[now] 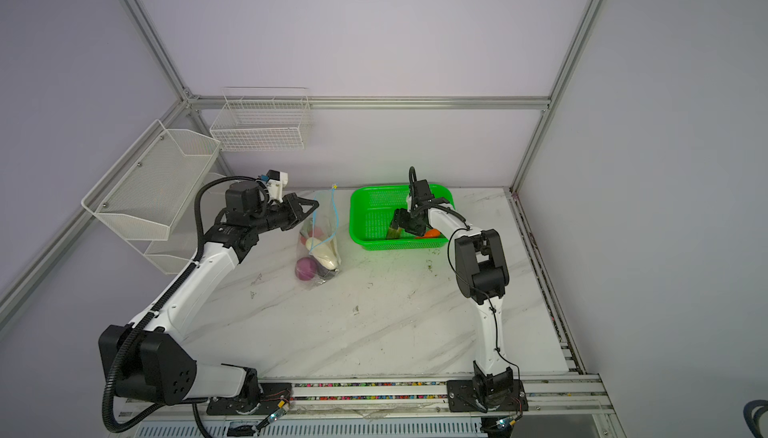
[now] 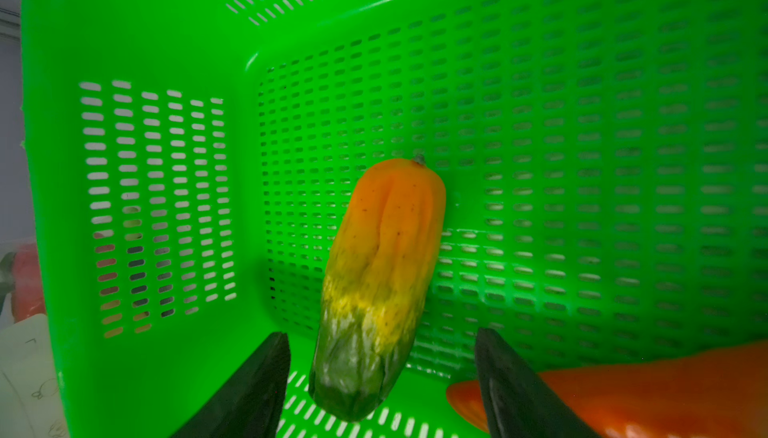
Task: Place the food in the zip-top bag and seal the zipper
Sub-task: 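Lower the right gripper around the orange-yellow papaya and close on it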
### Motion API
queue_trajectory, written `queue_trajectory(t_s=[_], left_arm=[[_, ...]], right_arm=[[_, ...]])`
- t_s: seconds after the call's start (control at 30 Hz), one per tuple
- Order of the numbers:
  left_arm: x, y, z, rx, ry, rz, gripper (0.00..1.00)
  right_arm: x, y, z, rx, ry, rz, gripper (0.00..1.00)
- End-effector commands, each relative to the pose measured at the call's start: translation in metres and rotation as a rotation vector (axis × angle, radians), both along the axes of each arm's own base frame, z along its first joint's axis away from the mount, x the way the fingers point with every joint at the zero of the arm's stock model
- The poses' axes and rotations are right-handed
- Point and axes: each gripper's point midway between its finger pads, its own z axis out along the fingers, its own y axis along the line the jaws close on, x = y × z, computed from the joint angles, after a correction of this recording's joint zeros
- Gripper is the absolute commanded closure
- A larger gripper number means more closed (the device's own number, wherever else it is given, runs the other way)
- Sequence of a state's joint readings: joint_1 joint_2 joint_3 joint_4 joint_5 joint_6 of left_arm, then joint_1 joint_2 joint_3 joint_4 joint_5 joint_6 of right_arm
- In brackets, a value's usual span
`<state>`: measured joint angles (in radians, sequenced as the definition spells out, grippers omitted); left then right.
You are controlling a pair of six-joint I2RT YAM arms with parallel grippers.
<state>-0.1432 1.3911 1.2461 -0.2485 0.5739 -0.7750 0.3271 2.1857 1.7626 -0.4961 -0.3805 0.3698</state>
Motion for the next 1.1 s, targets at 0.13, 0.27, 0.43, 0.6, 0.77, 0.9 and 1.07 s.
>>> queue_trajectory(t_s=[0.13,0.27,0.43,0.6,0.77,0.9,1.07], left_arm=[[-0.005,0.001,0.009,-0.019,-0.038,-0.009,1.00],[-0.005,0.001,0.009,-0.020,-0.038,-0.010,1.00],[-0.006,0.001,0.009,-0.019,-0.038,-0.011,1.00],[-0.005,0.001,0.011,-0.020,-0.042,-0.012,1.00],[-0.004,0.000,0.010,-0.021,-0.040,-0.015,1.00],[-0.004,0.000,0.010,-0.021,-0.039,-0.015,1.00],[-0.003,0.000,0.010,-0.022,-0.040,-0.016,1.00]], right_arm=[[0.003,0.017,-0.006,0.068,0.010,0.022,0.26],[0.003,0.021,-0.011,0.074,0.021,0.027,0.27],[0.003,0.031,-0.011,0.087,0.018,0.038,0.29],[0.005,0.031,-0.016,0.085,0.017,0.031,0.31],[0.011,0.033,-0.021,0.078,0.021,0.025,0.34],[0.014,0.034,-0.022,0.080,0.018,0.027,0.38],[0.016,0.035,-0.026,0.072,0.023,0.025,0.41]])
